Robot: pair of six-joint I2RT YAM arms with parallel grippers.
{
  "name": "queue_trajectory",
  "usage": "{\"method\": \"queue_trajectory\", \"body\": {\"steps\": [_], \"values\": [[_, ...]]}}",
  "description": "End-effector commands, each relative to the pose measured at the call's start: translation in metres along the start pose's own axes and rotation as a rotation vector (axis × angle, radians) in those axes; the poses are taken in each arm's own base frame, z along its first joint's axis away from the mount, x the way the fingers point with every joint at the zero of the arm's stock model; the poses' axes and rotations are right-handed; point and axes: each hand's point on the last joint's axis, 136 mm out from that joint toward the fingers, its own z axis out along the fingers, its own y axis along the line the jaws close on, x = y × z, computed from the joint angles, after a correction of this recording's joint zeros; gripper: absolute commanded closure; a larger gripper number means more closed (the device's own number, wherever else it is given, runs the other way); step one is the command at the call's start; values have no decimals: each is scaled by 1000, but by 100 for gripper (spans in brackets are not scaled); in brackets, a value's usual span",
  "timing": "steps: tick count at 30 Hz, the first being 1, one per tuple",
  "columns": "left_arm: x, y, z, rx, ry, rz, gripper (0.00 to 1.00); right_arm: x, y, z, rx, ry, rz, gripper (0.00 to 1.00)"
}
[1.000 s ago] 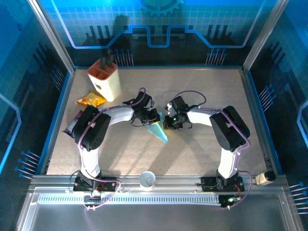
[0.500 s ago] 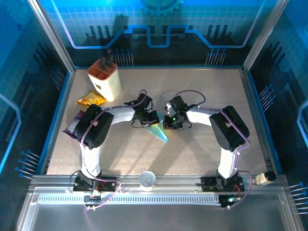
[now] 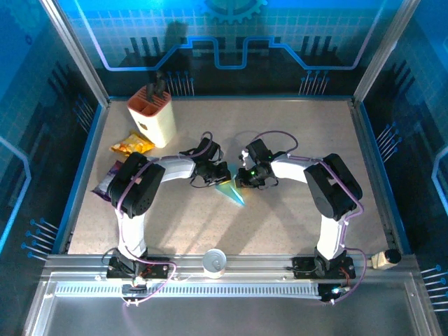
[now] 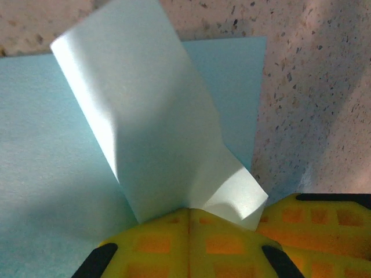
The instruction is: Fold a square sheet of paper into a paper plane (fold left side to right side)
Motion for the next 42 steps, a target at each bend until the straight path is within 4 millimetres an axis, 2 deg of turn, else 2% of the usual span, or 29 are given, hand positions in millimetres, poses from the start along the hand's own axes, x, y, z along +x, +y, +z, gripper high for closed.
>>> {"method": "queue_trajectory", "body": {"steps": [1, 4, 7, 11, 13, 18, 22, 29, 42], "values": [[22, 37, 9, -120, 52, -23, 92, 3, 1, -11, 7, 14, 13, 78], [23, 38, 9, -124, 51, -22, 92, -8, 9, -33, -15, -36, 7, 73], [22, 37, 9, -123, 49, -21, 92, -12, 7, -52, -3, -70, 16, 69], [22, 37, 8, -124, 48, -19, 92, 0, 1, -65, 3, -62, 28, 68], [22, 37, 8, -125, 47, -18, 92, 8, 7, -68, -36, -47, 27, 72], [22, 37, 6, -127, 43, -17, 92, 35, 38, -58, -238, 46, 40, 91], [20, 37, 6, -133, 40, -12, 92, 49, 51, -43, -299, 106, 35, 97], [20, 36, 5, -132, 40, -12, 92, 55, 44, -25, -281, 140, 49, 97], [20, 36, 4, -136, 40, -9, 92, 77, 21, -11, -200, 193, 77, 97]]}}
